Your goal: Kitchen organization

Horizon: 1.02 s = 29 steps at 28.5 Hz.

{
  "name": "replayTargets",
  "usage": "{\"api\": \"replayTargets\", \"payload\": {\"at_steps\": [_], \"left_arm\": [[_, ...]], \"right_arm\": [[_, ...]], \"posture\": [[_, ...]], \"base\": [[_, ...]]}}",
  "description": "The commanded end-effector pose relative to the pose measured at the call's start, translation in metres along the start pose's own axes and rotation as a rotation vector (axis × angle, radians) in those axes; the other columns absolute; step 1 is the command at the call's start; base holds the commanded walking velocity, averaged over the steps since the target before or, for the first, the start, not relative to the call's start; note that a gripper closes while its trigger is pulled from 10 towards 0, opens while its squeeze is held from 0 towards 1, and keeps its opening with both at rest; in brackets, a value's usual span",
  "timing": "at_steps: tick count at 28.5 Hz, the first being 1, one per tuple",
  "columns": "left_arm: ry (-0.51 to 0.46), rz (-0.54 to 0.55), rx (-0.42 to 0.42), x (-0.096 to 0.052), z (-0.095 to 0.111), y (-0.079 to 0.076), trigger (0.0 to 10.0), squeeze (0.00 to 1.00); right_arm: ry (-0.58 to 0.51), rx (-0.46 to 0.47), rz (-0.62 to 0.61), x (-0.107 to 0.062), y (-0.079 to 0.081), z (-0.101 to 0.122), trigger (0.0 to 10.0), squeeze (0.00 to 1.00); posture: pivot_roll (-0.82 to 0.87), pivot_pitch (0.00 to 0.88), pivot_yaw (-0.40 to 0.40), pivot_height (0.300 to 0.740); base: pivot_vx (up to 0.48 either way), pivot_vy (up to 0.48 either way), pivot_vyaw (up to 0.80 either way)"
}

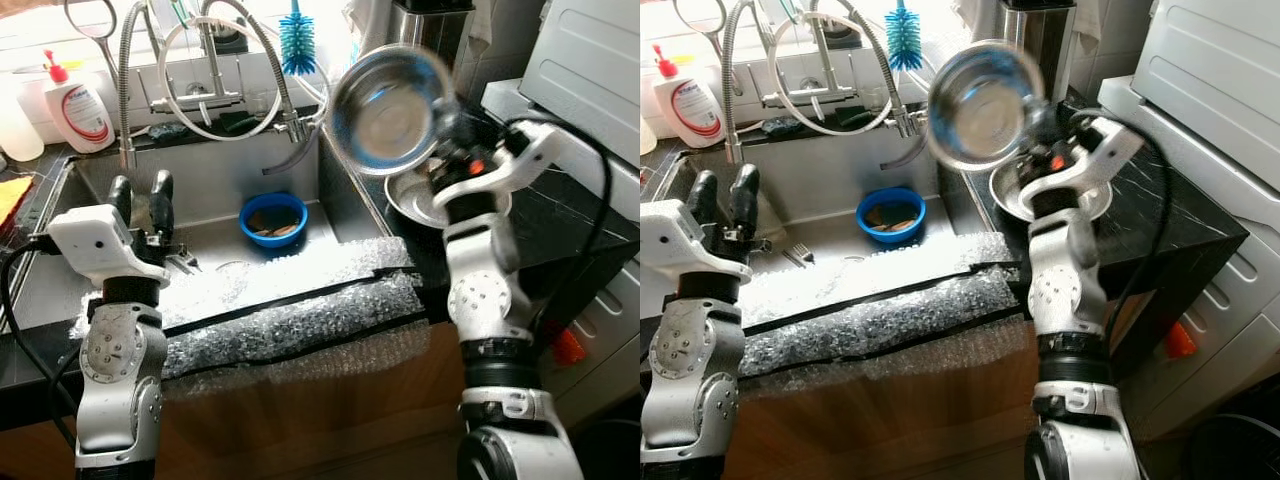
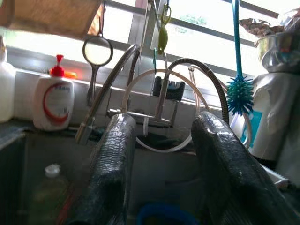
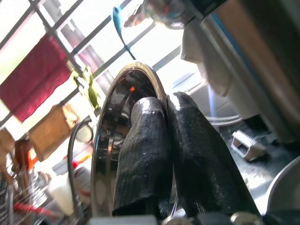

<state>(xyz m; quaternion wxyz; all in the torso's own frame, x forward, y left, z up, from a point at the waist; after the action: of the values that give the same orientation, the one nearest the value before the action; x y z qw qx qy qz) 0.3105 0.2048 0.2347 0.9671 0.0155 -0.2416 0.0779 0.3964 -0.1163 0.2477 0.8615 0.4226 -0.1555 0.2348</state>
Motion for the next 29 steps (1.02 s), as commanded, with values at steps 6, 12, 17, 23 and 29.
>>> {"api": "replayTargets", "payload": {"at_steps": [6, 12, 17, 23, 29], "left_arm": [[0.024, -0.183, -0.278, -0.004, 0.007, -0.033, 10.0, 0.0], [0.064, -0.241, -0.356, -0.008, 0.001, -0.051, 10.0, 0.0], [0.072, -0.247, -0.418, -0.008, 0.001, -0.055, 10.0, 0.09], [0.073, -0.237, -0.486, -0.008, 0.002, -0.055, 10.0, 1.0], [0.079, -0.287, -0.476, -0.01, 0.002, -0.062, 10.0, 0.0]], "right_arm": [[0.039, 0.055, 0.141, 0.0, 0.026, -0.009, 10.0, 0.0], [0.103, 0.055, 0.183, -0.005, 0.035, -0.024, 10.0, 0.0], [0.136, 0.039, 0.196, -0.008, 0.038, -0.034, 10.0, 0.0], [0.161, 0.026, 0.227, -0.009, 0.045, -0.038, 10.0, 0.0], [0.183, 0.025, 0.248, -0.009, 0.049, -0.042, 10.0, 0.0]], "posture": [[-0.04, 0.0, 0.041, 0.74], [-0.04, 0.0, 0.045, 0.74], [-0.04, 0.0, 0.044, 0.74], [-0.05, 0.0, 0.043, 0.74], [-0.05, 0.0, 0.041, 0.74]], "base": [[0.0, 0.0, 0.0], [0.0, 0.0, 0.0], [0.0, 0.0, 0.0], [0.0, 0.0, 0.0], [0.0, 0.0, 0.0]]}}
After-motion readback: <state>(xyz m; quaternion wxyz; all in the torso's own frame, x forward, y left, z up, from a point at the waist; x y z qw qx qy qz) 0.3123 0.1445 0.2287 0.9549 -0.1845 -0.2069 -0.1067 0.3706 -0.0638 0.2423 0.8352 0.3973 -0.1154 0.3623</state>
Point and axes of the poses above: a point about 5 cm out from each wrist's last joint towards the gripper, its own x axis pointing out of the wrist towards the gripper, its own z axis along the axis of the wrist's last joint, y = z × x, the point moved 5 cm from there along x, pointing out of the wrist towards the gripper, and after that the axes turned 15 degrees about x, right-handed, at the moved point
